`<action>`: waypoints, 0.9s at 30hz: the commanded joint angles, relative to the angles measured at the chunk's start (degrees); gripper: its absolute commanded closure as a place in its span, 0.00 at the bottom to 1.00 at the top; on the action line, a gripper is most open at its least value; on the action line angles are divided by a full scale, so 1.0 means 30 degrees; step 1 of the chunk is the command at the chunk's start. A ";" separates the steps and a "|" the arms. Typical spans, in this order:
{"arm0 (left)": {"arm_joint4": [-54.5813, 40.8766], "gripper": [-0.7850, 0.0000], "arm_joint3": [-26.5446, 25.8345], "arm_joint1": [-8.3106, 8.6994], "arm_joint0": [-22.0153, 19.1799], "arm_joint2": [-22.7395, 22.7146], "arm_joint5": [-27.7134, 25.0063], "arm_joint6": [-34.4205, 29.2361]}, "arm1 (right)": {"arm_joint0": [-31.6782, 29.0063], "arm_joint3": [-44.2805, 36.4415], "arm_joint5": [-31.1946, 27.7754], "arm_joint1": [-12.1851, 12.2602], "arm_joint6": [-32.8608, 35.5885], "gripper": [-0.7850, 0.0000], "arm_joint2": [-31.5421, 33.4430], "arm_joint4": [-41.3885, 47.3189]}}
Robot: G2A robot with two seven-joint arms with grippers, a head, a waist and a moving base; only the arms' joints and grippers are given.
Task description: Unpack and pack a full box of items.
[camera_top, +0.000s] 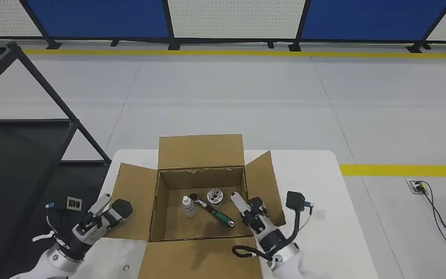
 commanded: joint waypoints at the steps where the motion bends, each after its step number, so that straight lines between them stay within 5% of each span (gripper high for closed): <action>1: -0.0171 0.00 -0.0069 0.0006 0.0120 -0.0135 -0.0211 -0.0127 | 0.1042 0.0374 0.0356 -0.0095 0.0785 0.00 -0.0867 -0.0448; 9: -0.1777 0.00 -0.0333 -0.0046 0.0900 -0.0765 -0.1308 -0.0512 | 0.5185 0.3365 0.2139 -0.0734 0.3029 0.00 -0.3914 -0.1408; 27: -0.1655 0.00 -0.0497 -0.0033 0.1284 -0.1109 -0.1672 -0.0753 | 0.5185 0.3365 0.2139 -0.0734 0.3029 0.00 -0.3914 -0.1408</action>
